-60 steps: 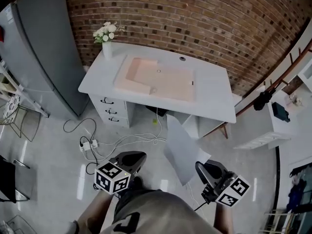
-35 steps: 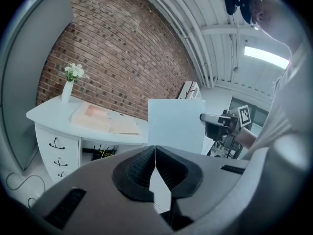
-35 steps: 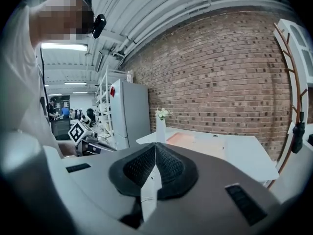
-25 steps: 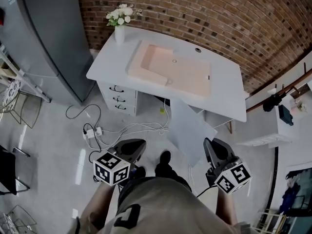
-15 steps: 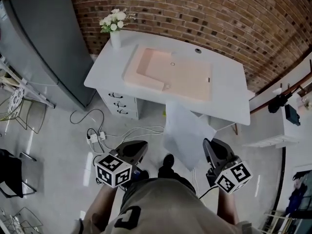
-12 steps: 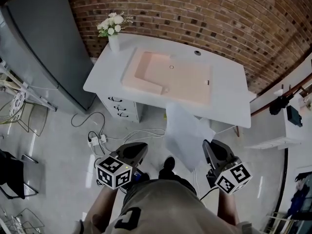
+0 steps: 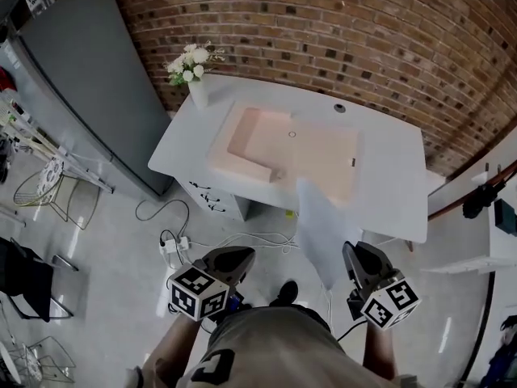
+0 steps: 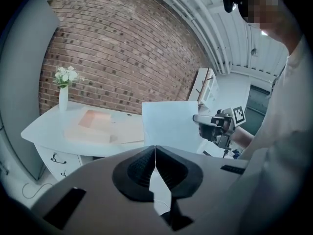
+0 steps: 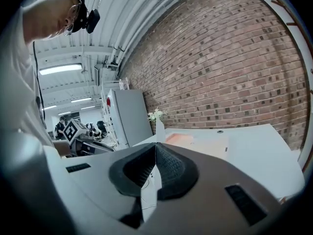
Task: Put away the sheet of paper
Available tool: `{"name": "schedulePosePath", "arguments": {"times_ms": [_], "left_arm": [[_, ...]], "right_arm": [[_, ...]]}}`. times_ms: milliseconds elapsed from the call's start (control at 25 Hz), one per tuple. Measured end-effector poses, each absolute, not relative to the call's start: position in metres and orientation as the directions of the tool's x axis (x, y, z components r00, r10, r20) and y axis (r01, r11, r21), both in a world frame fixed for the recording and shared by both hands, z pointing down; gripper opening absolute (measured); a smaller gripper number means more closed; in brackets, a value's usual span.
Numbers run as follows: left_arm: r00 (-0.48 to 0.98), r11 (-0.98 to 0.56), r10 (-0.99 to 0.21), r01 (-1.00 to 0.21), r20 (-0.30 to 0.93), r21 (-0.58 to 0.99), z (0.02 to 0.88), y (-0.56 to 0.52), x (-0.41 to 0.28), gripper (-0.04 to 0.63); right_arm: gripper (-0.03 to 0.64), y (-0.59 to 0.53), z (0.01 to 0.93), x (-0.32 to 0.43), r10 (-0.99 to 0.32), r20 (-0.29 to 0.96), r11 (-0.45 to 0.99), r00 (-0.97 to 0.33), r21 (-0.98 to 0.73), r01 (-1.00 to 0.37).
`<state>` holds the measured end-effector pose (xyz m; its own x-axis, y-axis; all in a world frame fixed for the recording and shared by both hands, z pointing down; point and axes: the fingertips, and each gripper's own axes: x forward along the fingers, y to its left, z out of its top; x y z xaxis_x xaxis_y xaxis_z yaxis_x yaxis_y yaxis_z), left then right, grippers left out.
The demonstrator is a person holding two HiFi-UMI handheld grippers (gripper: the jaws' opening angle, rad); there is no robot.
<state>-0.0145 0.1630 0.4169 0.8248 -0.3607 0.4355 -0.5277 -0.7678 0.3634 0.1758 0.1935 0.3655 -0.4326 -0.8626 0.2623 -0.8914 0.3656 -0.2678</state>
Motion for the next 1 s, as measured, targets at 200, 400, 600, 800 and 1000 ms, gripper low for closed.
{"name": "schedulePosePath", "arguments": {"times_ms": [200, 400, 600, 800, 1000], "left_arm": [[0.803, -0.748, -0.393, -0.563, 0.449, 0.352, 0.415, 0.152, 0.013, 0.018], [0.778, -0.725, -0.433, -0.6, 0.455, 0.337, 0.415, 0.138, 0.031, 0.018], [0.762, -0.708, -0.455, -0.623, 0.461, 0.332, 0.414, 0.129, 0.051, 0.018], [0.752, -0.709, -0.449, -0.629, 0.483, 0.319, 0.414, 0.126, 0.065, 0.018], [0.753, -0.717, -0.445, -0.624, 0.484, 0.312, 0.413, 0.114, 0.073, 0.018]], "right_arm": [[0.023, 0.17, 0.37, 0.2, -0.837, 0.25, 0.414, -0.487, -0.295, -0.861], [0.023, 0.146, 0.372, 0.218, -0.813, 0.234, 0.459, -0.534, -0.308, -0.834], [0.023, 0.132, 0.374, 0.236, -0.792, 0.228, 0.488, -0.567, -0.321, -0.812], [0.023, 0.118, 0.376, 0.251, -0.788, 0.22, 0.487, -0.575, -0.348, -0.801], [0.023, 0.113, 0.377, 0.252, -0.784, 0.212, 0.492, -0.583, -0.359, -0.793]]}}
